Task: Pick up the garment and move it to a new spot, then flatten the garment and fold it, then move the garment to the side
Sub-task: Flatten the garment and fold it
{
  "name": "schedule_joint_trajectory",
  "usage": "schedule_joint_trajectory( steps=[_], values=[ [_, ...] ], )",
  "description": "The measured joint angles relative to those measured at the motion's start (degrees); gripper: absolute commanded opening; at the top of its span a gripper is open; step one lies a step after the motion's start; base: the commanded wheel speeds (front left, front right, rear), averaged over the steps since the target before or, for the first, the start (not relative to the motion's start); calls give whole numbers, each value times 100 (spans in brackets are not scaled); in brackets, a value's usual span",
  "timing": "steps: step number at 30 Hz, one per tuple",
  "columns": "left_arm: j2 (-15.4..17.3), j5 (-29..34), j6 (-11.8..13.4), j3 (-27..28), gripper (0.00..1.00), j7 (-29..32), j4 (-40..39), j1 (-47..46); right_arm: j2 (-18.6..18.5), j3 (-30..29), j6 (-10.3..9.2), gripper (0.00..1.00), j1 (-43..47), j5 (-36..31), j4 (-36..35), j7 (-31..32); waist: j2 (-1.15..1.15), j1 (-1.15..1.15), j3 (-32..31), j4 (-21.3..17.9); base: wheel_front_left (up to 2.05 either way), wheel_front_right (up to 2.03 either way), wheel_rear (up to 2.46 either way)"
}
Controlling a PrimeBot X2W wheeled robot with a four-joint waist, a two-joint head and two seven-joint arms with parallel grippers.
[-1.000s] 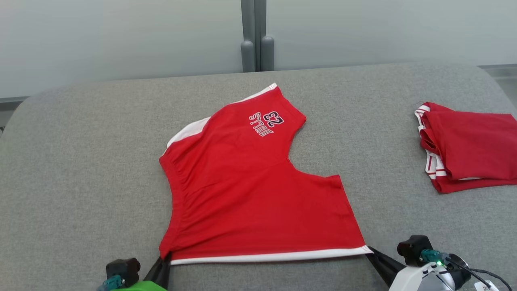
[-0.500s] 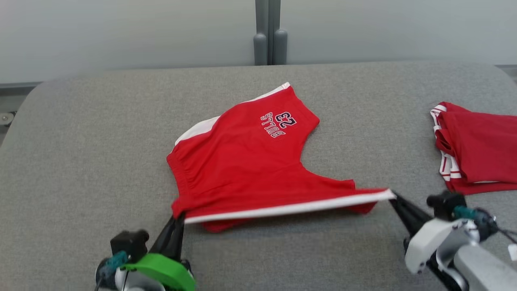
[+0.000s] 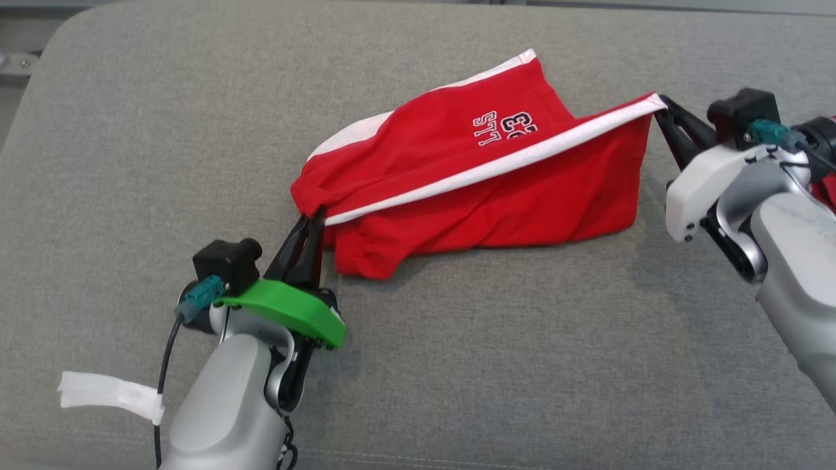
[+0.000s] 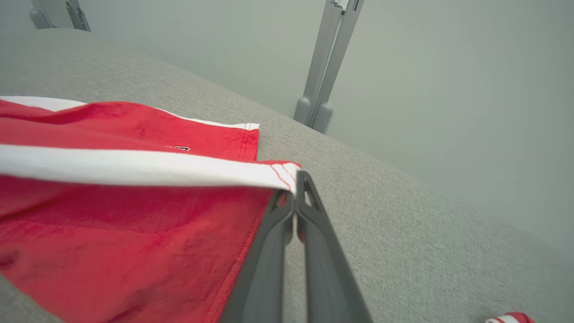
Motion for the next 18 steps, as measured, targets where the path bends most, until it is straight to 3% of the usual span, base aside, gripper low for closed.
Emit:
schedule_joint_trajectory(
  steps=[5,18],
  values=[
    [-1,-683,152,-482,0,-1,-134,-619,67,174,-1,0,-958,-100,542,130,0,0,520,299,0,0,0],
    [-2,-1321,694,-1136,0,0,-343,-1463,214,517,-1,0,-2288,-208,1585,-20,0,0,1397,868,0,0,0]
  ],
)
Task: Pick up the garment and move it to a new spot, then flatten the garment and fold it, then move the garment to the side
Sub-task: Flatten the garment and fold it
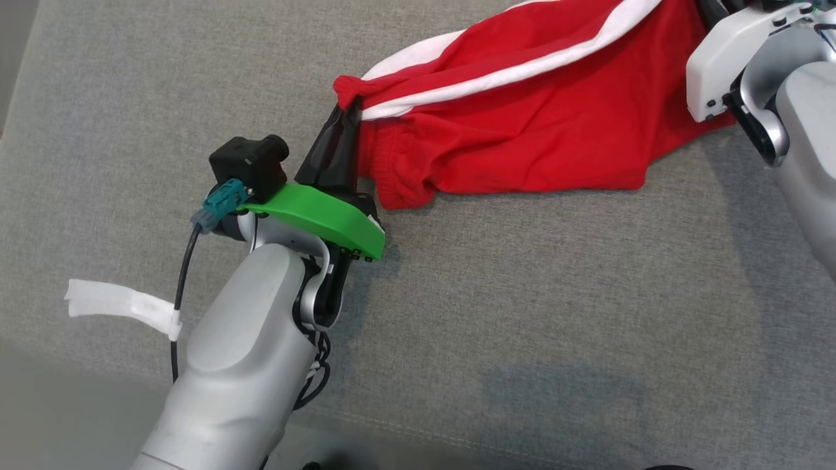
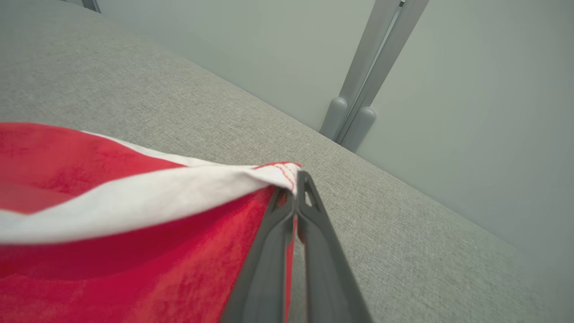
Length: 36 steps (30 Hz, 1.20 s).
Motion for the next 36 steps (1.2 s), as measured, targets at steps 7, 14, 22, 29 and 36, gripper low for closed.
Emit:
schedule_joint_trajectory(
  steps=[7,14,22,29,36],
  values=[
    [-1,-185,194,-191,12,0,2,-190,142,-55,0,0,-416,-157,550,-280,0,0,271,193,0,0,0],
    [-2,-231,267,-320,100,0,-3,-286,281,-116,0,26,-651,-291,1045,-491,0,0,388,266,0,0,0],
    [-5,99,445,-38,100,0,-286,-262,374,-230,0,100,-701,-227,1374,-842,0,0,319,189,0,0,0],
    [-2,565,654,281,100,0,-342,-29,463,-346,0,100,-486,-111,1496,-1069,0,0,169,121,0,0,0],
    [-5,864,617,498,100,-1,-356,385,569,-427,0,100,95,243,1380,-1159,0,0,-126,37,0,0,0]
  ],
)
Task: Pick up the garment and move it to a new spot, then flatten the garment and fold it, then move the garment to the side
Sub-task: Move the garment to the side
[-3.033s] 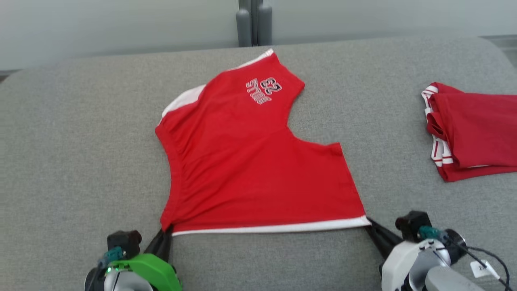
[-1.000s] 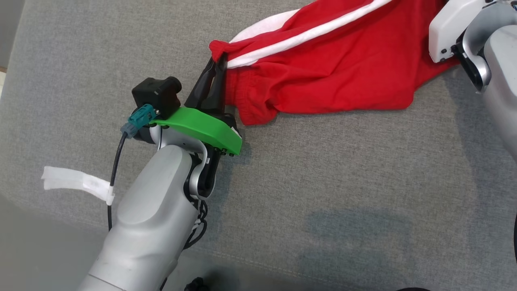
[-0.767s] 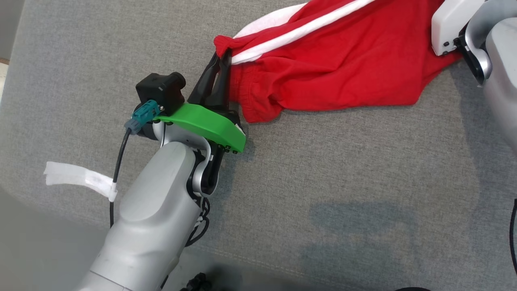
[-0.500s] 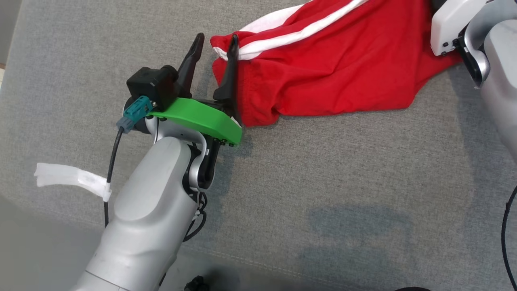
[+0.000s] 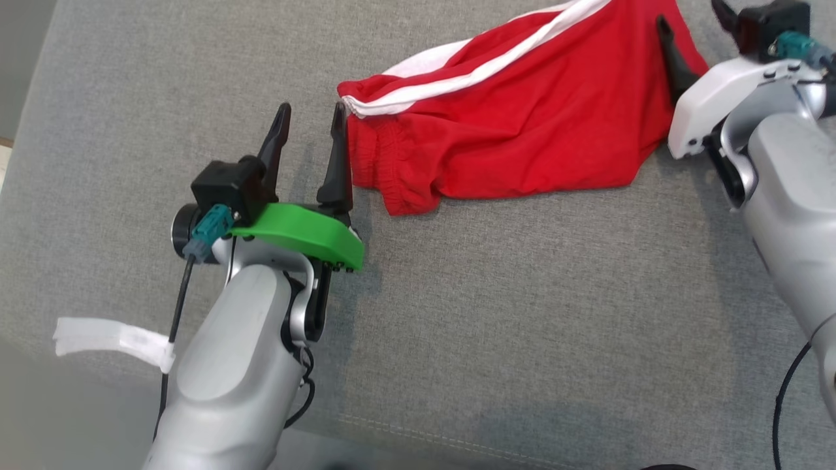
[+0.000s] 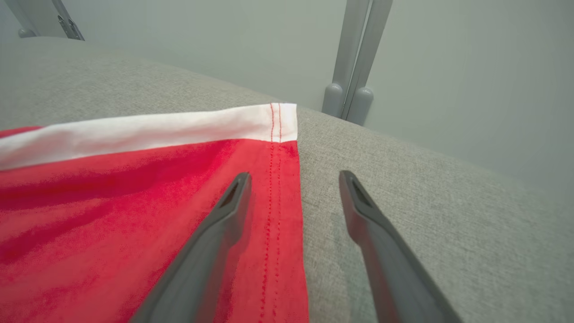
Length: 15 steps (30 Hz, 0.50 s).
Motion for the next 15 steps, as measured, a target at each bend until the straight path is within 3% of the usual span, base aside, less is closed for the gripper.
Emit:
schedule_joint_trajectory(
  steps=[15],
  values=[
    [1,185,-53,-26,100,0,-240,541,7,68,-2,100,486,727,115,299,0,0,-153,142,0,0,0]
  ],
)
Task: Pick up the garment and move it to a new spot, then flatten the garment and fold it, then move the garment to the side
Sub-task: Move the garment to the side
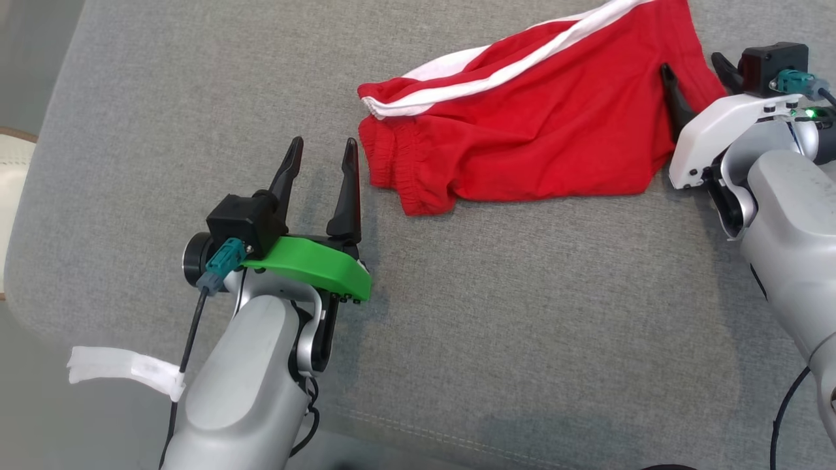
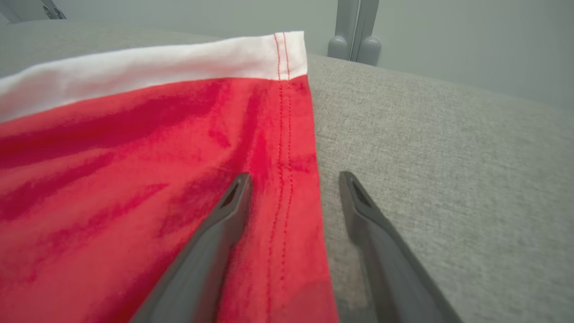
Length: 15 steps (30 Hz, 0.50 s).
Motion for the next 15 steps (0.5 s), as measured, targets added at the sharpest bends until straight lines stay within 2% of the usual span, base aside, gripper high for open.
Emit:
schedule_joint_trajectory(
  steps=[5,6,7,8,9,15],
  values=[
    [0,40,3,-9,100,1,-45,46,60,51,-10,100,0,211,52,198,0,0,52,91,0,0,0],
    [1,55,3,-7,100,1,-45,58,80,82,-18,93,2,250,45,245,0,0,55,98,0,0,0],
    [1,70,3,-2,100,1,-45,62,104,115,-20,50,7,291,33,294,0,0,54,97,0,0,0],
    [1,76,3,1,100,1,-45,62,120,153,-24,23,13,333,2,320,0,0,53,93,0,0,0],
    [1,79,3,4,100,0,-45,62,131,192,-24,0,27,378,-37,366,0,0,51,88,0,0,0],
    [1,120,-4,8,100,1,-44,66,141,290,0,0,87,630,-138,408,0,0,37,52,0,0,0]
  ],
)
